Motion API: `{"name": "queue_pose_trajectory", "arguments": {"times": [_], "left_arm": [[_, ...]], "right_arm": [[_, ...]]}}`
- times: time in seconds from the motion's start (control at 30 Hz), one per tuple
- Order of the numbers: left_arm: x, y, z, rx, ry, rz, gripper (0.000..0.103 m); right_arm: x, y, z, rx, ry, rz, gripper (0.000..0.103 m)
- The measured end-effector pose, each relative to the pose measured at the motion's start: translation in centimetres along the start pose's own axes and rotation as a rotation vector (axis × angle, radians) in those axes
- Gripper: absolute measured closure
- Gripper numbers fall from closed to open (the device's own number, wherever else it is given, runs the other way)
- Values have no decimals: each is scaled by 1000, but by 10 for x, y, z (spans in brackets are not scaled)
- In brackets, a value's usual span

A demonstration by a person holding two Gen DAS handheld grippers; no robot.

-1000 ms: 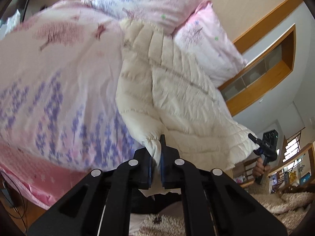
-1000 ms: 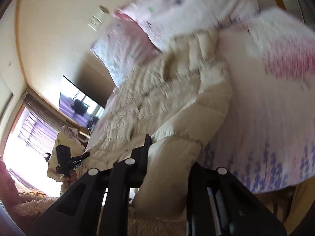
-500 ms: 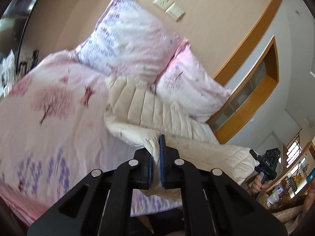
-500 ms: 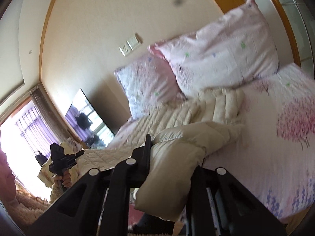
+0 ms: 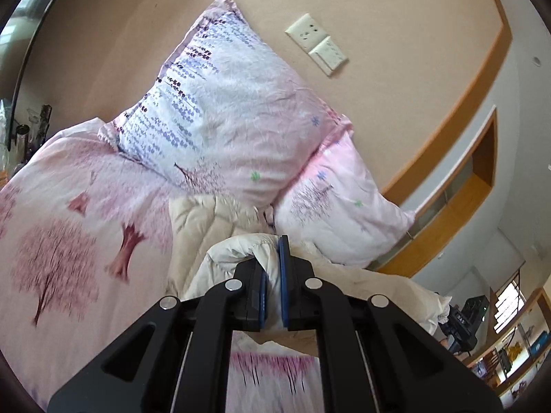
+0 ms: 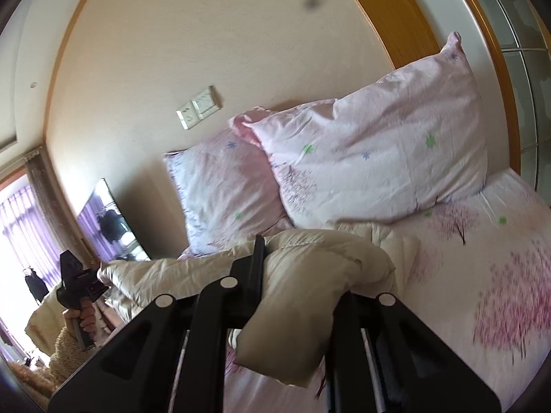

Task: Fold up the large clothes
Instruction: 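Lift the hem with both grippers and fold it toward the collar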

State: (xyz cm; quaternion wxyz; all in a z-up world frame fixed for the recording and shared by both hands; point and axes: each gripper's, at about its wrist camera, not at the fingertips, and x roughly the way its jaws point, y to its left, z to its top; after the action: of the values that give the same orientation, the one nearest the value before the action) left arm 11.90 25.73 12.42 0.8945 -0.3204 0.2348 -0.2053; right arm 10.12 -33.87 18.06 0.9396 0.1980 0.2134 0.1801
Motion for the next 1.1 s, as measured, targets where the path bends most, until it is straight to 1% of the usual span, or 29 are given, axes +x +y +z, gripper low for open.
{"name": "queue_pose_trajectory", "arguments": {"times": [0.1, 0.2, 0.27, 0.4, 0.5, 0.67, 0.73, 0.77, 0.8, 0.83, 0.87, 0.9, 0.93, 0.97, 1.0, 1.03, 1.07, 1.1], "left_arm": [[32, 7, 20, -9, 6, 31, 98], [76, 22, 34, -35, 40, 71, 98], [102, 33, 38, -59, 68, 92, 98], [143, 56, 38, -111, 122, 124, 98], [163, 72, 36, -165, 151, 127, 98], [184, 92, 36, -249, 172, 138, 98], [192, 96, 37, -268, 180, 135, 98], [196, 98, 38, -284, 184, 131, 98], [198, 100, 38, -297, 186, 126, 98], [201, 102, 39, -312, 188, 123, 97], [203, 103, 40, -321, 188, 124, 96], [205, 104, 42, -329, 188, 126, 95], [206, 104, 43, -330, 188, 128, 92], [207, 105, 44, -330, 189, 133, 89], [208, 104, 45, -332, 191, 133, 87], [207, 104, 46, -337, 190, 128, 82], [205, 103, 48, -337, 186, 122, 75], [202, 103, 50, -333, 179, 118, 70]], "right_arm": [[36, -13, 15, 20, 6, -53, 90], [74, -34, 20, 73, 36, -104, 90], [105, -52, 17, 103, 69, -151, 90], [153, -90, 7, 231, 151, -206, 90], [176, -110, -1, 302, 194, -232, 90], [203, -144, -11, 479, 240, -227, 87], [212, -151, -13, 533, 256, -227, 83], [217, -156, -14, 557, 262, -229, 78], [221, -159, -14, 581, 264, -229, 68], [224, -162, -14, 595, 261, -226, 63], [228, -165, -13, 615, 252, -220, 52], [230, -167, -11, 627, 238, -216, 47], [231, -169, -9, 630, 228, -216, 44], [232, -170, -6, 628, 215, -216, 38], [233, -171, -2, 622, 200, -223, 36], [231, -171, 1, 611, 185, -234, 36], [229, -172, 5, 599, 175, -245, 36], [225, -173, 8, 582, 164, -262, 36]]}}
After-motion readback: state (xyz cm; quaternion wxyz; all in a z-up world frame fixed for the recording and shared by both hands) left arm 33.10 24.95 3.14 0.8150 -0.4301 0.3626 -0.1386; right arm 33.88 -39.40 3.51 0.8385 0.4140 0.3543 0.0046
